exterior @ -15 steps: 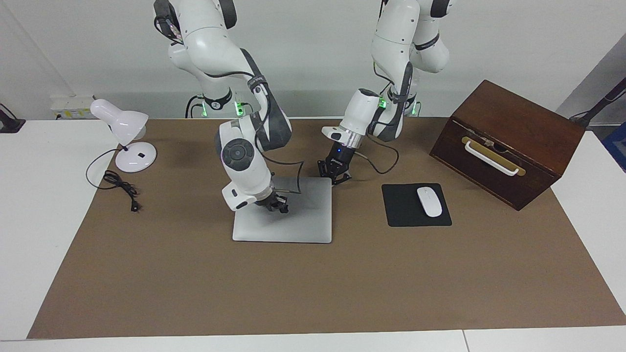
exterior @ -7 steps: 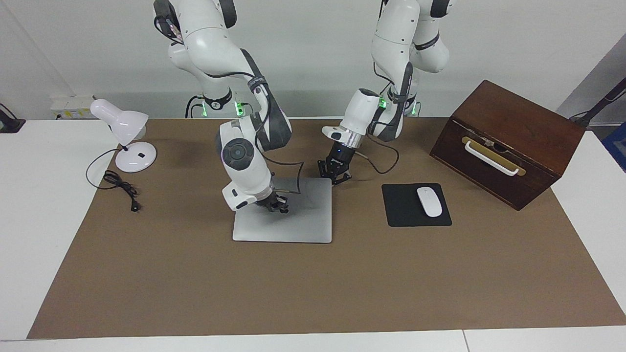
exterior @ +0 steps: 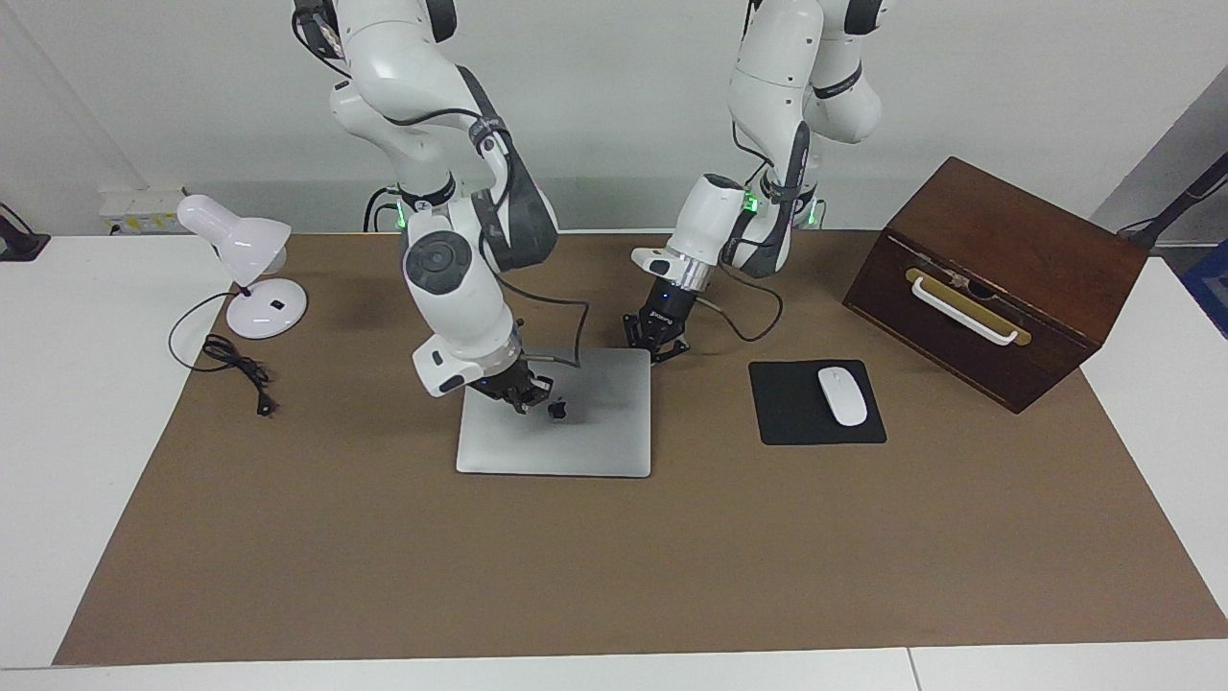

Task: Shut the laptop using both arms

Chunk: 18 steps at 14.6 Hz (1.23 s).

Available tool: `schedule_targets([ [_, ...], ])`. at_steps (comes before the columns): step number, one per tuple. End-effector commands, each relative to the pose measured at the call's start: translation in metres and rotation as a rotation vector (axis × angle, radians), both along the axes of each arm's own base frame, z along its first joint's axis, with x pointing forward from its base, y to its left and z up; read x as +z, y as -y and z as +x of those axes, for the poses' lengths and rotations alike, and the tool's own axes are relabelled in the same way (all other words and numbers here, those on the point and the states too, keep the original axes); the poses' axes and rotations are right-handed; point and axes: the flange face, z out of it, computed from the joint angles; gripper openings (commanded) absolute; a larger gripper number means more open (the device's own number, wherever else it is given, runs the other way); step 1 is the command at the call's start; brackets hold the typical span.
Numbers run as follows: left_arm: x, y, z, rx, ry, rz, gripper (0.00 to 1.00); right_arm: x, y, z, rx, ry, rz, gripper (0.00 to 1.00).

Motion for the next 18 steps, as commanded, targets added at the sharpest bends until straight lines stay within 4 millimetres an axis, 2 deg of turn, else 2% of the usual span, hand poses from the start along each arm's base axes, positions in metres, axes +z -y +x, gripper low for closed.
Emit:
schedule_targets([
  [1,-0.035,-0.023,-0.019,0.012,-0.087,0.081,0.00,0.048,0.044,0.022,0.031,0.123,-0.023,0.00],
  [2,-0.031,-0.024,-0.017,0.019,-0.082,0.073,0.00,0.066,0.061,0.032,0.073,0.172,-0.060,0.00],
  [3,-0.028,-0.024,-0.017,0.021,-0.079,0.067,0.00,0.082,0.088,0.042,0.110,0.214,-0.094,0.00],
  [4,-0.024,-0.024,-0.017,0.023,-0.075,0.062,0.00,0.091,0.112,0.049,0.136,0.235,-0.111,0.00],
  [5,-0.019,-0.024,-0.016,0.030,-0.071,0.050,0.00,0.093,0.126,0.051,0.181,0.238,-0.128,0.00],
  [6,-0.012,-0.024,-0.016,0.039,-0.067,0.036,0.00,0.094,0.137,0.051,0.224,0.240,-0.137,0.12],
  [7,-0.008,-0.027,-0.018,0.044,-0.067,0.031,0.00,0.102,0.156,0.052,0.250,0.250,-0.153,0.33],
  [8,-0.003,-0.029,-0.020,0.046,-0.063,0.026,0.00,0.117,0.174,0.051,0.263,0.266,-0.174,0.78],
  [9,0.003,-0.038,-0.017,0.064,-0.064,0.023,0.00,0.130,0.189,0.043,0.265,0.245,-0.180,1.00],
  [11,0.021,-0.051,-0.019,0.079,-0.072,0.024,0.00,0.157,0.204,0.026,0.278,0.215,-0.191,1.00],
  [13,0.049,-0.063,-0.017,0.097,-0.120,0.048,0.00,0.182,0.215,0.008,0.270,0.193,-0.203,1.00],
  [14,0.066,-0.066,-0.017,0.096,-0.162,0.074,0.00,0.191,0.215,-0.001,0.268,0.174,-0.194,1.00],
  [15,0.083,-0.078,-0.012,0.120,-0.193,0.088,0.00,0.201,0.211,-0.009,0.264,0.173,-0.182,1.00],
  [16,0.096,-0.087,-0.011,0.135,-0.217,0.097,0.00,0.222,0.208,-0.020,0.252,0.201,-0.180,1.00],
  [18,0.125,-0.096,-0.011,0.143,-0.262,0.114,0.00,0.231,0.204,-0.034,0.172,0.183,-0.166,1.00],
])
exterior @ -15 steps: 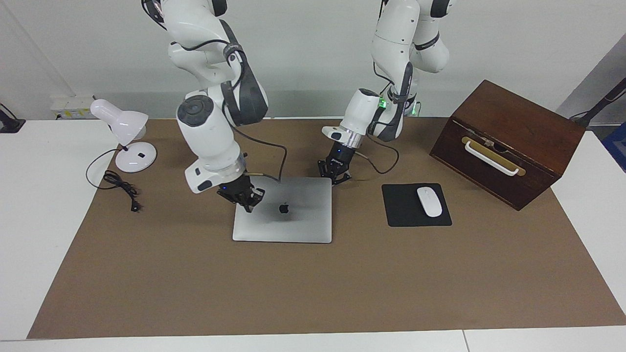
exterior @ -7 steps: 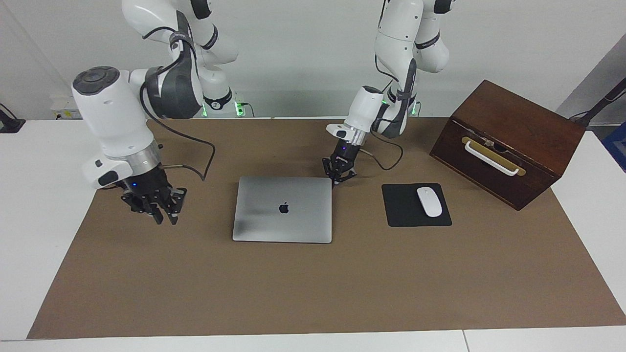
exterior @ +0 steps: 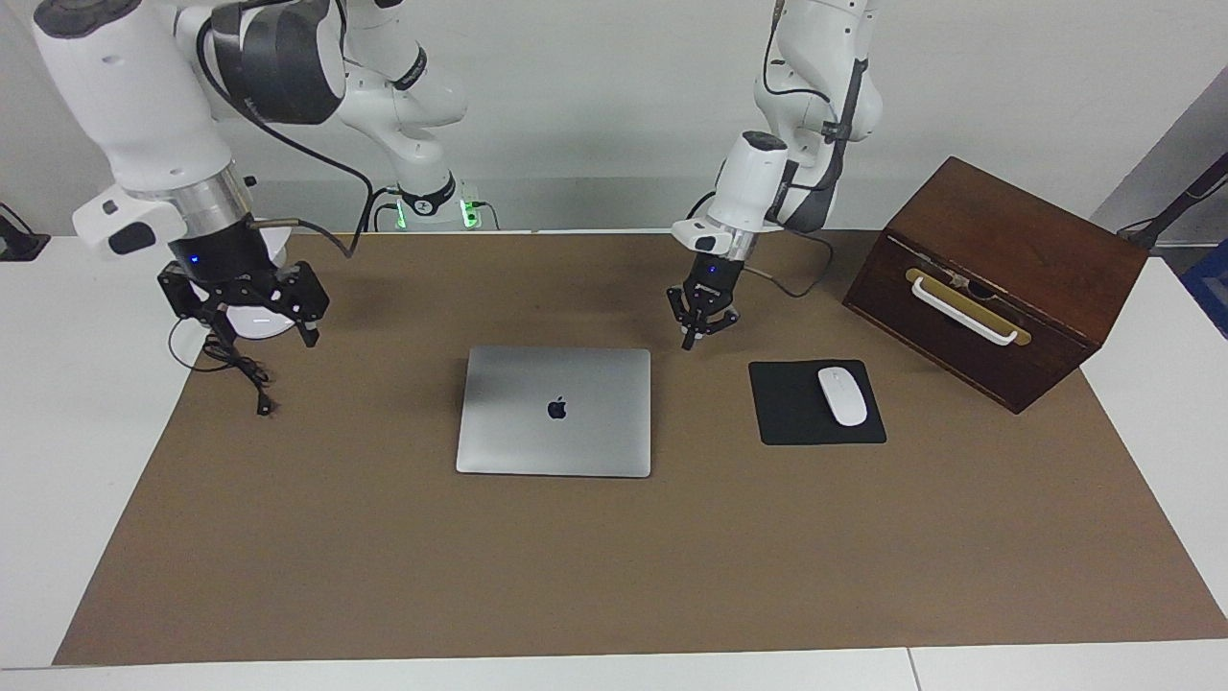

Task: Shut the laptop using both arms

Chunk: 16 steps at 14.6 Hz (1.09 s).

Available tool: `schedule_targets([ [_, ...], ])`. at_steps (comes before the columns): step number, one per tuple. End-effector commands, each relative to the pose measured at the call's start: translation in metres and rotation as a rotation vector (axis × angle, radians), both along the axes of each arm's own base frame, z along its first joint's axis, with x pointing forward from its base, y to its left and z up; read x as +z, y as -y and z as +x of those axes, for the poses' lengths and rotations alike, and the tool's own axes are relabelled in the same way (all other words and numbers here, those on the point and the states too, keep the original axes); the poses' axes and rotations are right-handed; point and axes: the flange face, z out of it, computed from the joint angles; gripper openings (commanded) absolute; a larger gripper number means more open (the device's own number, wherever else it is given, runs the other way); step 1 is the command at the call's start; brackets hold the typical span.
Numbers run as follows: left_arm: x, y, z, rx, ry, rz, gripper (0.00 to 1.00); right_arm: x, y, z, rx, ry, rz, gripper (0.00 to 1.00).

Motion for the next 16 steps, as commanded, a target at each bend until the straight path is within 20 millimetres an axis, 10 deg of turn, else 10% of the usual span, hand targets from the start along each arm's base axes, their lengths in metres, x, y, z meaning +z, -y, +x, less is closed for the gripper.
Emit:
schedule_targets([
  [1,0.045,-0.024,-0.005,0.023,-0.067,0.022,0.00,0.004,-0.008,-0.025,-0.077,-0.050,0.011,1.00],
  [12,0.186,-0.077,0.045,0.084,-0.257,0.127,0.00,-0.020,-0.011,-0.067,-0.109,-0.011,0.029,1.00],
  [13,0.193,-0.085,0.048,0.100,-0.271,0.130,0.09,-0.019,-0.011,-0.066,-0.103,-0.005,0.028,1.00],
  [15,0.199,-0.104,0.053,0.139,-0.294,0.134,0.99,-0.019,-0.011,-0.066,-0.106,-0.005,0.028,1.00],
  [16,0.200,-0.113,0.057,0.160,-0.297,0.132,1.00,-0.019,-0.011,-0.066,-0.106,-0.007,0.028,1.00],
])
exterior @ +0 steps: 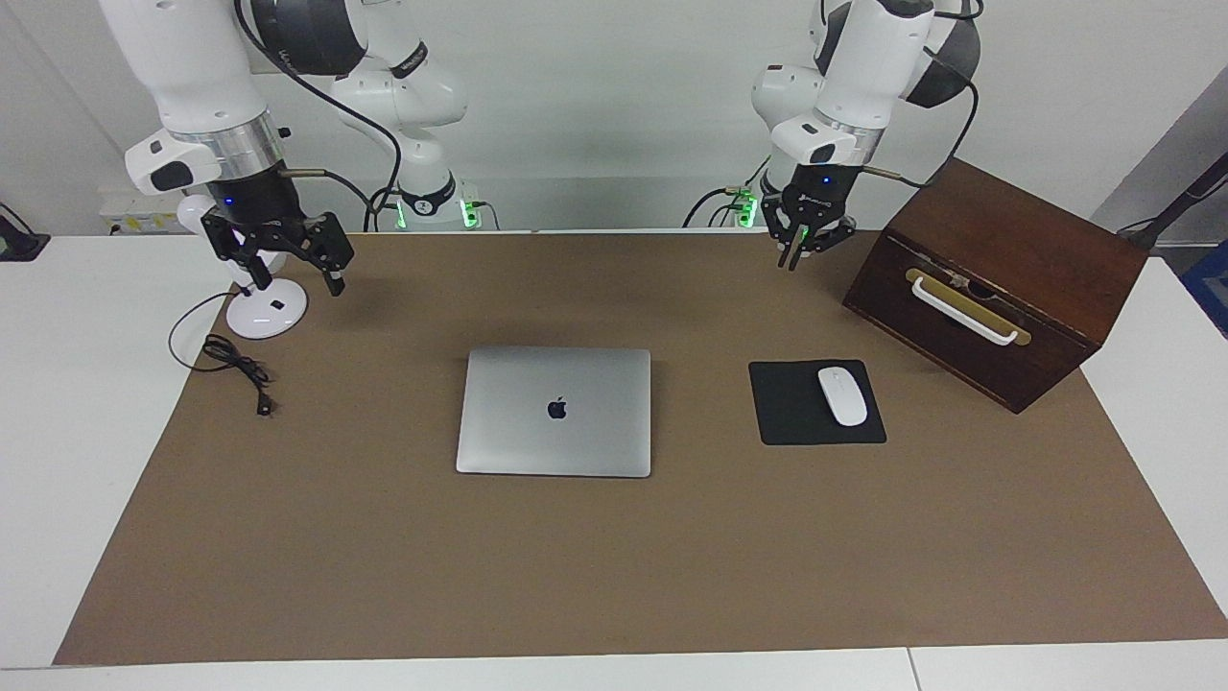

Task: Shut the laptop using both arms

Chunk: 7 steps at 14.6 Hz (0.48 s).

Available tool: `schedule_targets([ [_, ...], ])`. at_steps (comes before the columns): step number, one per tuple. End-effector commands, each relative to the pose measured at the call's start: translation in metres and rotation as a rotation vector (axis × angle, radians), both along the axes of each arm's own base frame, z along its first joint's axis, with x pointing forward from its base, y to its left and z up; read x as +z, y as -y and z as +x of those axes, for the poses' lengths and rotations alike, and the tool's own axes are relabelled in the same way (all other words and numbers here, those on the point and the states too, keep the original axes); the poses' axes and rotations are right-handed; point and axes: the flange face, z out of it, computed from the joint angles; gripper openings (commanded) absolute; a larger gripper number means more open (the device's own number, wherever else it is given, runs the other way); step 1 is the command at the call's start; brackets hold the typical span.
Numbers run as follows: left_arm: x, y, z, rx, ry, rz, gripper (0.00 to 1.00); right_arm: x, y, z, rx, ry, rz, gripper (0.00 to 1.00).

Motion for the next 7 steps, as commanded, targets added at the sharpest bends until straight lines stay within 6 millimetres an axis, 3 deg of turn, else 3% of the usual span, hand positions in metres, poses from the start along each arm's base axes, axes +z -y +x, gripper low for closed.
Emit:
schedule_targets([
  [1,0.004,-0.023,0.012,0.038,-0.022,0.016,1.00,0.002,-0.001,-0.008,-0.012,0.016,-0.005,1.00],
  [7,0.022,-0.092,0.040,0.201,0.003,0.009,1.00,0.023,0.011,-0.004,0.057,0.016,-0.035,1.00],
])
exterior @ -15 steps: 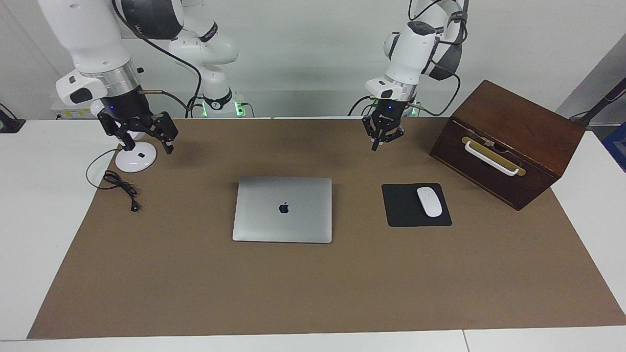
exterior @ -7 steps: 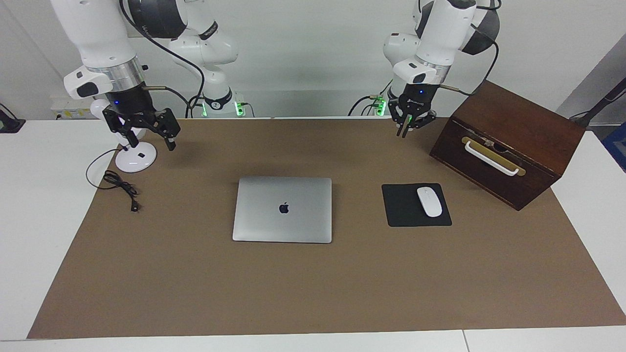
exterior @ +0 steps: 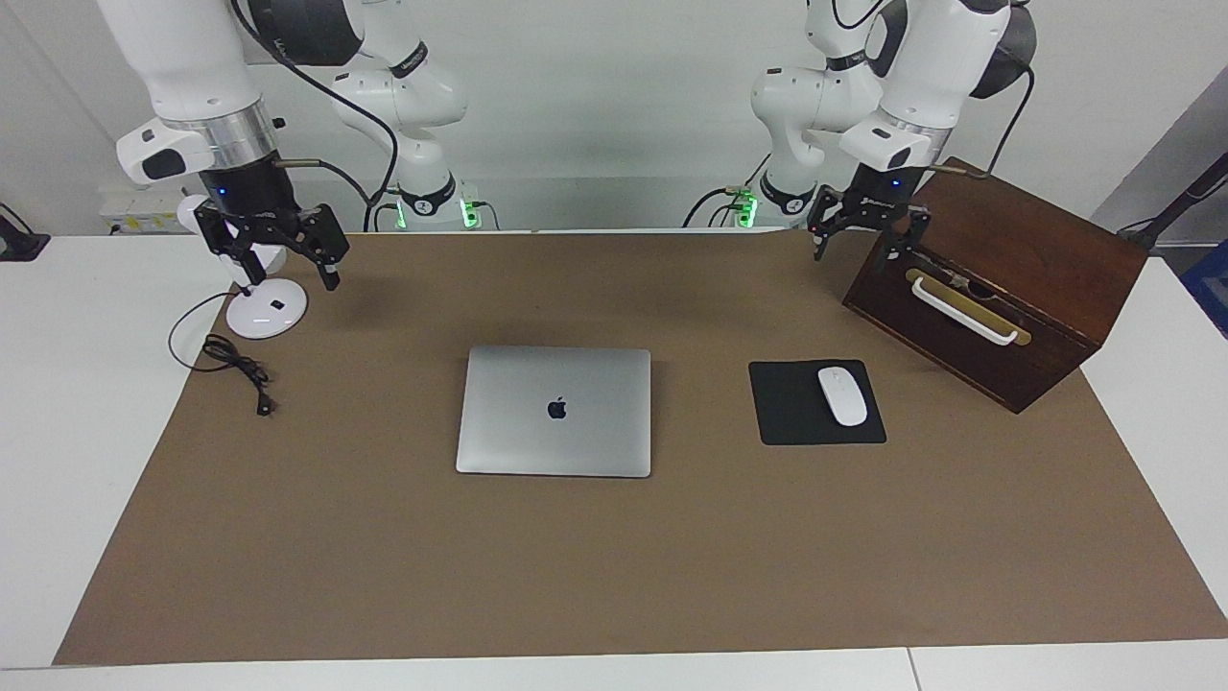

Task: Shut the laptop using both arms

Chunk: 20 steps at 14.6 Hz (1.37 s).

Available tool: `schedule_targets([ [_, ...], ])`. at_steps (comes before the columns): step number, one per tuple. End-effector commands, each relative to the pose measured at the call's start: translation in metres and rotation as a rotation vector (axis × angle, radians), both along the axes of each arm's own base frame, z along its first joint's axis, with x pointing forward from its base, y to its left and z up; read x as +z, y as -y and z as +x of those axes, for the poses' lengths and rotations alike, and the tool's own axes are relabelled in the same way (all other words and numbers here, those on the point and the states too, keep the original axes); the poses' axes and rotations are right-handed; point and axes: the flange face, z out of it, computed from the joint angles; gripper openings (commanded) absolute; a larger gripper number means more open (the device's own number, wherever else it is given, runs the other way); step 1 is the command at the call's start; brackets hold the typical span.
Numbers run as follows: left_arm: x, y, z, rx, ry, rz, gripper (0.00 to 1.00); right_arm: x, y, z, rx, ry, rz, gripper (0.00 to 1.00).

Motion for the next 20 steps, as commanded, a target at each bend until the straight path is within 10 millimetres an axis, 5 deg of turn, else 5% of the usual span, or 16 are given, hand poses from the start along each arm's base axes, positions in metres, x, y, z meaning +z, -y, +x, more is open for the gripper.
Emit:
schedule_targets([
  [1,0.017,-0.031,0.017,0.062,-0.009,0.010,1.00,0.015,0.006,0.001,0.026,-0.020,-0.027,1.00],
  [7,0.054,-0.078,0.053,0.156,-0.032,0.022,1.00,0.020,0.009,0.002,0.021,-0.035,-0.023,1.00],
  [12,0.081,-0.078,0.073,0.155,-0.068,0.030,1.00,0.016,0.007,0.002,0.023,-0.043,-0.015,1.00],
  [18,0.059,-0.078,0.093,0.153,-0.148,0.048,1.00,-0.011,0.005,-0.003,0.030,-0.119,-0.013,1.00],
  [20,0.054,-0.092,0.094,0.177,-0.157,0.050,1.00,-0.022,0.005,-0.006,0.032,-0.152,-0.011,1.00],
])
